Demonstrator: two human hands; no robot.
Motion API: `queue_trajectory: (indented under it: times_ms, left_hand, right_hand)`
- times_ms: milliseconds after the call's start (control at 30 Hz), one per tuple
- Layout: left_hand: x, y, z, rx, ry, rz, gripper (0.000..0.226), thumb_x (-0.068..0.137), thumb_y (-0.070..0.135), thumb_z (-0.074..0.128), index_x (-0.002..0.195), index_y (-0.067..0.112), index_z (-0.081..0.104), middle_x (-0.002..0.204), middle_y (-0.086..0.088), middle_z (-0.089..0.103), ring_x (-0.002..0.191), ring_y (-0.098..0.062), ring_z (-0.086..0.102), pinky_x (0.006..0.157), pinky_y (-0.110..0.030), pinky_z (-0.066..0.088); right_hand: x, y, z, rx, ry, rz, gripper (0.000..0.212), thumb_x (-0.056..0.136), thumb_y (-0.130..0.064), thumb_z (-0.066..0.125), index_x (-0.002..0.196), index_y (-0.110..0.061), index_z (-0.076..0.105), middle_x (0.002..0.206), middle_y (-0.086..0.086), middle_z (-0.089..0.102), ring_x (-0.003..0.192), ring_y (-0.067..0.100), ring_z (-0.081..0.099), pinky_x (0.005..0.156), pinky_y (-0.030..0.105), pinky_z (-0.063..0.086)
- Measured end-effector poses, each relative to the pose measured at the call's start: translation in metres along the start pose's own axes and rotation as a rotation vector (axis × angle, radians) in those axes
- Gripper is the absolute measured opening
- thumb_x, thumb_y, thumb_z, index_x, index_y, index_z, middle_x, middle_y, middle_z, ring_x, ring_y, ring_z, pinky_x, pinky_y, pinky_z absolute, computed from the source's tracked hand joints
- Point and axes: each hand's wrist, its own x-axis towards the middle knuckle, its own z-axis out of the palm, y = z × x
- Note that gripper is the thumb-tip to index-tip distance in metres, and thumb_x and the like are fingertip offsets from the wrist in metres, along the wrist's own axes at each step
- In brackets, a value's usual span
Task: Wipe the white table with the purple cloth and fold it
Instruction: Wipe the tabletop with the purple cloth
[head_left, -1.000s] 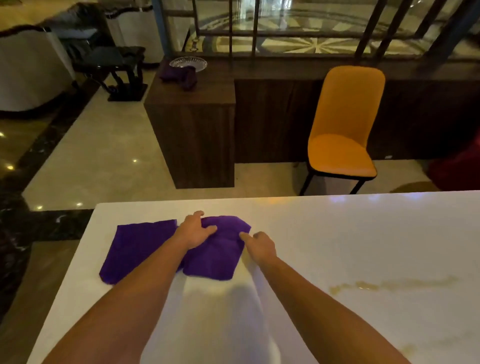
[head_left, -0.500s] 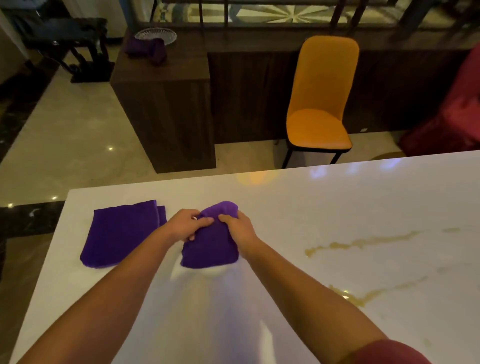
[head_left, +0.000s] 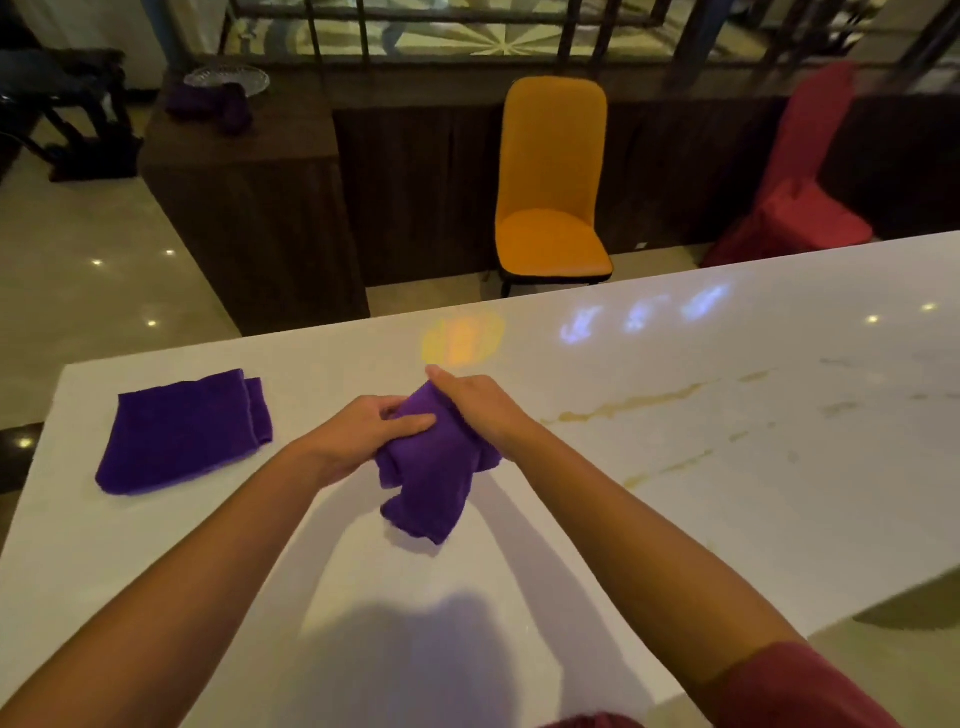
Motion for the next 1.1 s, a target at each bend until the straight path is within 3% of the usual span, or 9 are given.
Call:
queue_trajectory:
  times_ms: [167,300,433,533,633,767,867,967,1100]
  left_hand:
    - [0.004,-0.005,0.055,-0.204,0.133,-0.006,0.027,0.093,0.029,0.076,0.118,0.02,0.071,0.113,-0.009,0.079,0.101,-0.026,0.076,0.083,-0.037,0.064]
    - [0.008,0.002,0.094,-0.664,0.122,0.064,0.033,0.099,0.028,0.068,0.13,0.017,0.066,0.121,-0.011,0.076,0.099,-0.02,0.075,0.081,-0.034,0.063]
    - [0.018,0.0,0.136,-0.864,0.139,0.086,0.037,0.102,0.026,0.062,0.136,0.012,0.063,0.129,-0.013,0.073,0.108,-0.022,0.075,0.083,-0.035,0.063]
    - [0.027,-0.007,0.161,-0.913,0.216,0.061,0.041,0.103,0.032,0.061,0.135,0.006,0.063,0.13,-0.017,0.072,0.112,-0.027,0.074,0.085,-0.037,0.063]
    - [0.036,-0.016,0.172,-0.691,0.464,0.017,0.036,0.099,0.031,0.069,0.129,0.01,0.066,0.127,-0.015,0.073,0.112,-0.028,0.073,0.085,-0.038,0.061]
    - [0.044,-0.036,0.176,-0.316,0.728,-0.066,0.02,0.094,0.036,0.076,0.107,0.022,0.069,0.112,-0.006,0.076,0.106,-0.027,0.072,0.079,-0.034,0.058]
    - [0.059,-0.043,0.169,-0.287,0.83,-0.056,0.027,0.093,0.042,0.076,0.108,0.02,0.069,0.107,-0.001,0.075,0.101,-0.024,0.073,0.076,-0.031,0.057]
    - [0.084,-0.059,0.159,0.114,0.953,-0.147,0.04,0.096,0.045,0.071,0.115,0.011,0.064,0.112,-0.007,0.071,0.097,-0.026,0.066,0.081,-0.034,0.05]
    - [0.1,-0.104,0.143,0.613,1.135,-0.148,0.054,0.101,0.039,0.061,0.142,0.005,0.054,0.144,-0.018,0.058,0.136,-0.037,0.052,0.113,-0.047,0.04]
  right_hand:
    - [-0.028,0.06,-0.041,0.206,0.024,0.081,0.052,0.104,-0.071,0.042,0.123,-0.03,0.067,0.118,-0.007,0.073,0.107,0.015,0.07,0.085,0.03,0.055]
    - [-0.036,0.113,-0.068,0.362,-0.076,0.215,0.092,0.081,-0.087,0.047,0.139,-0.017,0.063,0.13,0.009,0.074,0.12,0.029,0.07,0.107,0.048,0.052]
    - [-0.029,0.135,-0.087,0.797,-0.184,0.188,0.074,0.089,-0.074,0.065,0.138,-0.017,0.063,0.132,0.011,0.076,0.123,0.033,0.073,0.099,0.052,0.061]
    - [-0.022,0.138,-0.109,0.783,-0.194,0.182,0.07,0.087,-0.062,0.079,0.138,-0.017,0.065,0.13,0.009,0.077,0.119,0.031,0.074,0.102,0.053,0.06]
    - [-0.013,0.143,-0.132,0.438,-0.094,0.099,0.048,0.091,-0.048,0.08,0.131,-0.025,0.07,0.121,0.0,0.079,0.117,0.027,0.074,0.097,0.045,0.063]
    - [0.001,0.138,-0.146,0.253,-0.039,0.011,0.017,0.1,-0.045,0.069,0.114,-0.034,0.071,0.109,-0.011,0.077,0.104,0.017,0.074,0.076,0.027,0.059]
    - [0.023,0.127,-0.142,0.084,-0.003,-0.099,0.034,0.1,-0.047,0.068,0.127,-0.026,0.068,0.117,-0.006,0.074,0.106,0.018,0.07,0.087,0.031,0.057]
    - [0.052,0.124,-0.139,-0.102,0.049,-0.066,0.054,0.101,-0.043,0.07,0.145,-0.015,0.055,0.135,0.007,0.068,0.119,0.028,0.066,0.096,0.035,0.054]
    - [0.068,0.139,-0.135,-0.67,0.225,-0.117,0.074,0.102,-0.045,0.063,0.164,-0.019,0.031,0.166,0.012,0.042,0.15,0.036,0.043,0.122,0.052,0.039]
